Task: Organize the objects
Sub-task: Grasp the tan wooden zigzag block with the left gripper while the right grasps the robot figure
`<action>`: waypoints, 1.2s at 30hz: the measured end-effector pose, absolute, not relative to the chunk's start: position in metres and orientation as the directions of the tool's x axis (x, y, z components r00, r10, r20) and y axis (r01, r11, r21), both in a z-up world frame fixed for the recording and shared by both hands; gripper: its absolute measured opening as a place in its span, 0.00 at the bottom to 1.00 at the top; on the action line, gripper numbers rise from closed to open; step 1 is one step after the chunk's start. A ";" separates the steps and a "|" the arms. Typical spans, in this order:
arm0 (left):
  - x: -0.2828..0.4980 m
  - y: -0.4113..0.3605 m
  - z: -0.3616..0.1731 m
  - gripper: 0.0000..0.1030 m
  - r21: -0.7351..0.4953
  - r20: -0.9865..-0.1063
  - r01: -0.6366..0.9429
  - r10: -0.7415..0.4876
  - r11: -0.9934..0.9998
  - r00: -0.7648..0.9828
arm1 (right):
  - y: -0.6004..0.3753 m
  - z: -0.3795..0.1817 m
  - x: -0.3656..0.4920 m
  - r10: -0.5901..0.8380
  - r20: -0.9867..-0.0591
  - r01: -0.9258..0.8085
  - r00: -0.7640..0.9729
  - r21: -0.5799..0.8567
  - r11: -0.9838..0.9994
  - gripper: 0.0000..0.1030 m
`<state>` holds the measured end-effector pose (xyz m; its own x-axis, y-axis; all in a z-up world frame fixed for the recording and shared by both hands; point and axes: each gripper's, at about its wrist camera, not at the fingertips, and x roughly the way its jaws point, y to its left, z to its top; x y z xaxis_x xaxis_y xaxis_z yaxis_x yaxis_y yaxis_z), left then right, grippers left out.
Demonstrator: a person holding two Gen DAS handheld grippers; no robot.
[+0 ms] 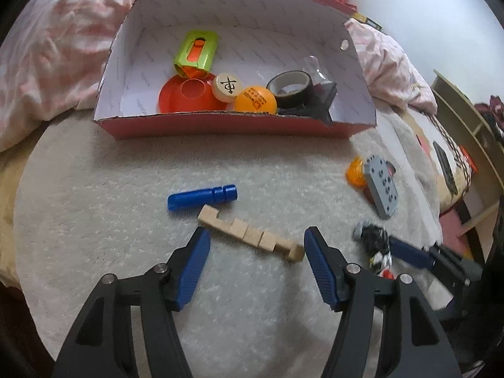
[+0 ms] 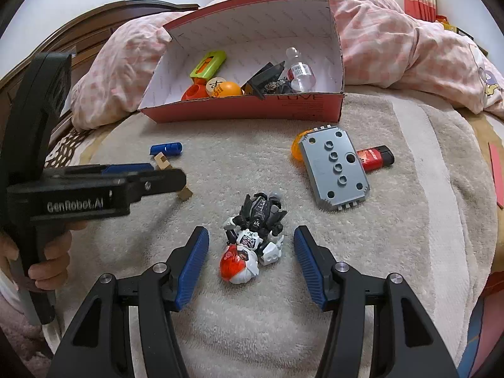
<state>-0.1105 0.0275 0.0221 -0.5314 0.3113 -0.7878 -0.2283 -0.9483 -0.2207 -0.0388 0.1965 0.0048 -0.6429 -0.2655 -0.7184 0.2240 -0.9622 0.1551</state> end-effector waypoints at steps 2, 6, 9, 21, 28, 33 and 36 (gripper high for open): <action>-0.114 0.030 0.021 0.61 -0.216 -0.795 -0.209 0.296 -0.954 -0.530 | 0.196 0.004 -0.039 -0.263 -0.719 0.225 -0.643 0.152 -0.963 0.56; -0.114 0.038 0.019 0.61 -0.148 -0.807 -0.214 0.243 -0.966 -0.538 | 0.196 0.004 -0.040 -0.255 -0.719 0.223 -0.646 0.142 -0.964 0.56; -0.108 0.039 0.019 0.61 -0.106 -0.813 -0.231 0.218 -0.967 -0.540 | 0.196 0.003 -0.041 -0.257 -0.718 0.223 -0.646 0.144 -0.964 0.56; -0.099 0.028 0.016 0.61 -0.086 -0.832 -0.228 0.196 -0.970 -0.519 | 0.196 0.003 -0.041 -0.259 -0.713 0.215 -0.651 0.154 -0.964 0.56; -0.096 0.037 0.015 0.59 -0.033 -0.838 -0.209 0.141 -0.977 -0.527 | 0.197 0.002 -0.040 -0.262 -0.710 0.210 -0.653 0.163 -0.964 0.56; -0.094 0.028 0.020 0.15 -0.089 -0.827 -0.222 0.196 -0.971 -0.526 | 0.198 0.003 -0.039 -0.222 -0.715 0.179 -0.663 0.137 -0.974 0.41; -0.090 0.031 0.022 0.10 -0.098 -0.818 -0.262 0.228 -0.960 -0.529 | 0.201 0.004 -0.039 -0.221 -0.712 0.169 -0.666 0.145 -0.975 0.37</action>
